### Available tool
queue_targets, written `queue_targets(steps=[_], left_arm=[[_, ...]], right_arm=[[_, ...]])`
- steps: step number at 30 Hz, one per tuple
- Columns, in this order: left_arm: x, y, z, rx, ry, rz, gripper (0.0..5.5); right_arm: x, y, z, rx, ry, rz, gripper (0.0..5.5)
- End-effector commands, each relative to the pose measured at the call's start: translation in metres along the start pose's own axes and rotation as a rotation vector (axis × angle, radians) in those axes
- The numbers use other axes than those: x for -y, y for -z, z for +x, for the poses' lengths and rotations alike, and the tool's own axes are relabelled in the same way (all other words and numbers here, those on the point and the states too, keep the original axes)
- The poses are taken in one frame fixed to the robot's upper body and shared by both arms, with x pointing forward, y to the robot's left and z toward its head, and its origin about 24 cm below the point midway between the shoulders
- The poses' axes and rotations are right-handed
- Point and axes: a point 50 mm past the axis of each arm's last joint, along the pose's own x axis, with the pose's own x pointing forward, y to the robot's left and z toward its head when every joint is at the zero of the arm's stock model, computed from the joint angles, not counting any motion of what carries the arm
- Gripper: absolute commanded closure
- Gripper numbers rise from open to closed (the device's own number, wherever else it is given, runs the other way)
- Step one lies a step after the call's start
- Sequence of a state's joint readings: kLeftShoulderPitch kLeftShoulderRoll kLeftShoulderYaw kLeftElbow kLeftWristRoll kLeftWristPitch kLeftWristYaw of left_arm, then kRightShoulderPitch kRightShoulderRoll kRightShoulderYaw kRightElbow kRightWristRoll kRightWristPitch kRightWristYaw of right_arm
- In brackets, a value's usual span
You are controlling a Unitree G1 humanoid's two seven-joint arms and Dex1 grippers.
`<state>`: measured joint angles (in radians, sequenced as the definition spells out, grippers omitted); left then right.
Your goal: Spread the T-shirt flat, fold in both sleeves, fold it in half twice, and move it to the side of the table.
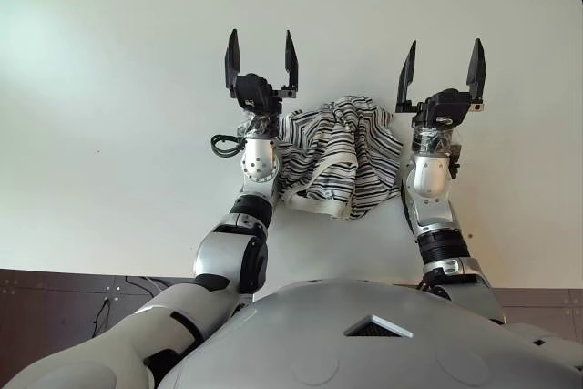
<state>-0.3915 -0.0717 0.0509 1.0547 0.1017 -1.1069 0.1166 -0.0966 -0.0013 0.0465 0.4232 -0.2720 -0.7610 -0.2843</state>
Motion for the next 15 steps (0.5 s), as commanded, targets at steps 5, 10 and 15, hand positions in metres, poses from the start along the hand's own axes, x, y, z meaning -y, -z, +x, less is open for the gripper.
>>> queue_targets(steps=[5,10,15], left_arm=[[-0.0024,0.0077,-0.01,-0.049,-0.034,-0.006,1.03],[-0.0014,0.0071,-0.0102,-0.042,-0.032,-0.008,1.03],[-0.0024,0.0064,-0.0118,-0.034,-0.033,-0.009,1.03]], right_arm=[[0.0016,0.0009,0.0056,0.017,0.019,-0.008,0.99],[-0.0002,0.0027,0.0029,0.007,0.013,-0.004,1.47],[-0.0006,0.0036,-0.0004,0.001,0.019,-0.002,1.47]])
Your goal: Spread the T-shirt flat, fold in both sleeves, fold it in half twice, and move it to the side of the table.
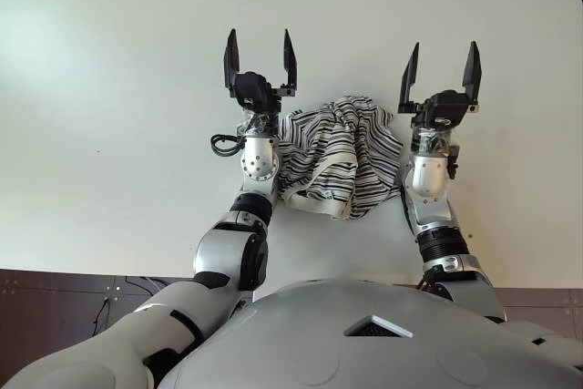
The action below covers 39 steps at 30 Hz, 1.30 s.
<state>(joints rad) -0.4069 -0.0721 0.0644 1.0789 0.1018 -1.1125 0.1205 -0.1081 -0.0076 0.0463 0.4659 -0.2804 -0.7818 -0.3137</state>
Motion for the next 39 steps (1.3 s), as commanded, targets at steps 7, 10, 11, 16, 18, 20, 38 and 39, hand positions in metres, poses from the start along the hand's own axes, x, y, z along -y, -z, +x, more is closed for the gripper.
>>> queue_targets(steps=[7,10,11,16,18,20,38,39], left_arm=[[-0.012,0.001,-0.008,-0.005,-0.077,-0.09,1.03],[-0.015,-0.029,0.005,0.175,-0.032,-0.122,1.03],[-0.016,-0.038,0.008,0.215,-0.004,-0.12,1.03],[-0.029,-0.065,0.019,0.286,0.024,-0.166,1.03],[-0.027,-0.064,0.017,0.261,0.038,-0.18,1.03],[-0.026,-0.058,0.014,0.208,0.04,-0.184,1.03],[-0.011,-0.036,0.003,0.106,0.05,-0.074,1.03],[-0.013,-0.036,0.005,0.102,0.052,-0.074,1.03]], right_arm=[[-0.012,0.002,-0.006,-0.013,-0.035,0.027,1.47],[-0.001,-0.015,0.0,0.09,-0.003,0.033,1.47],[0.003,-0.018,0.0,0.112,0.006,0.027,1.47],[0.003,-0.015,0.002,0.099,0.003,0.043,1.47],[0.003,-0.017,0.0,0.101,-0.004,0.048,1.47],[0.008,-0.015,-0.006,0.075,0.015,0.043,1.47],[0.001,-0.018,0.0,0.083,0.053,0.038,1.47],[0.002,-0.018,0.002,0.092,0.046,0.026,1.47]])
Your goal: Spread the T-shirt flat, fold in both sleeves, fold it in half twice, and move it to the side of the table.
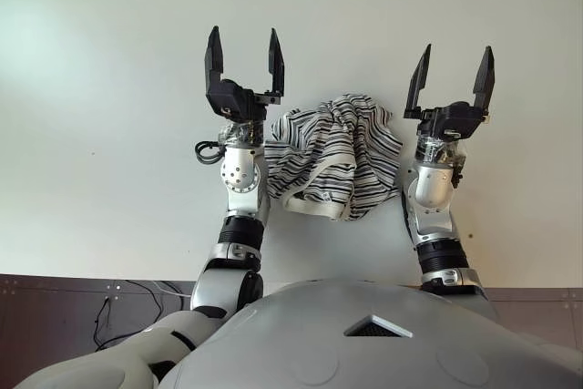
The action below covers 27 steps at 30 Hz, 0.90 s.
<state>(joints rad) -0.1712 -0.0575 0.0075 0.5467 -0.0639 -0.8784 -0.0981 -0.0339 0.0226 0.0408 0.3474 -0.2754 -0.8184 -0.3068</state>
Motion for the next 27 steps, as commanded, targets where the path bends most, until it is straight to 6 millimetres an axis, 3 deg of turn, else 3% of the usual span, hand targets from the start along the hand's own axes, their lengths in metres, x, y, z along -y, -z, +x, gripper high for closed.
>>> queue_targets(steps=[1,6,8,10,14,19,23,25,27], left_arm=[[-0.002,-0.002,0.015,0.023,-0.007,-0.014,1.03],[-0.026,-0.009,0.027,0.046,-0.013,0.038,1.03],[-0.032,-0.012,0.035,0.049,0.007,0.01,1.03],[-0.033,-0.022,0.037,0.064,0.171,0.033,1.03],[-0.041,-0.044,0.01,0.023,0.637,0.157,1.03],[-0.069,-0.042,-0.03,-0.21,1.002,0.336,1.03],[-0.09,-0.032,-0.038,-0.376,1.086,0.557,1.03],[-0.086,-0.024,-0.034,-0.372,1.083,0.632,1.03],[-0.077,-0.017,-0.03,-0.349,1.081,0.68,1.03]], right_arm=[[0.0,-0.001,0.012,0.027,-0.007,-0.028,1.47],[0.024,-0.007,0.019,0.079,-0.054,-0.098,1.47],[0.029,-0.014,0.018,0.091,-0.153,-0.068,1.47],[0.038,-0.023,0.012,0.093,-0.35,-0.081,1.47],[0.065,-0.032,-0.018,0.029,-0.839,-0.306,1.47],[0.084,-0.027,-0.034,-0.113,-1.133,-0.462,1.47],[0.081,-0.025,-0.014,-0.107,-1.166,-0.581,1.47],[0.075,-0.019,0.002,-0.094,-1.135,-0.629,1.47],[0.067,-0.011,0.005,-0.1,-1.171,-0.673,1.47]])
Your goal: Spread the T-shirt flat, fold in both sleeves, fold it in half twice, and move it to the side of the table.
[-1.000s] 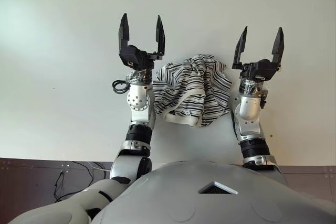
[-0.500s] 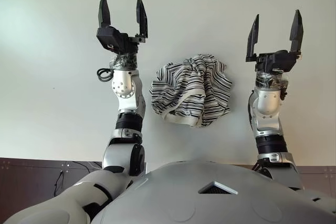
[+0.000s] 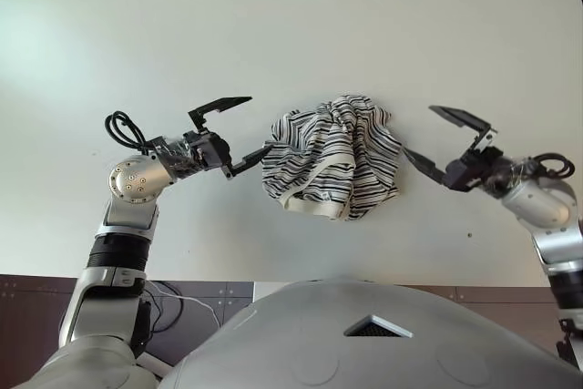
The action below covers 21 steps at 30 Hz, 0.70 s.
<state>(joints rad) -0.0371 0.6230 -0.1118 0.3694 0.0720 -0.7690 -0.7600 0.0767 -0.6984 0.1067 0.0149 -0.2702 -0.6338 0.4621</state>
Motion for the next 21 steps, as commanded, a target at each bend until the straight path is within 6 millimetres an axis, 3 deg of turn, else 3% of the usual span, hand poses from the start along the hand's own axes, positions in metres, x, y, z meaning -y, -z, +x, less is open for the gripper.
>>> queue_targets(steps=[1,6,10,14,21], left_arm=[[-0.004,-0.003,0.021,0.003,-0.035,0.092,1.03],[0.005,-0.013,0.029,0.074,-0.015,0.108,1.03],[-0.011,-0.022,0.024,0.109,-0.113,0.122,1.03],[0.008,-0.028,0.032,0.137,0.012,0.102,1.03],[0.028,0.011,0.042,-0.135,0.173,0.171,1.03]], right_arm=[[-0.005,0.007,0.019,-0.027,-0.067,-0.06,1.47],[-0.022,0.008,0.026,-0.036,-0.181,-0.093,1.47],[-0.009,0.001,0.027,0.0,-0.087,-0.07,1.47],[-0.025,0.011,0.031,-0.042,-0.176,-0.082,1.47],[-0.047,0.033,0.039,-0.111,-0.29,-0.107,1.47]])
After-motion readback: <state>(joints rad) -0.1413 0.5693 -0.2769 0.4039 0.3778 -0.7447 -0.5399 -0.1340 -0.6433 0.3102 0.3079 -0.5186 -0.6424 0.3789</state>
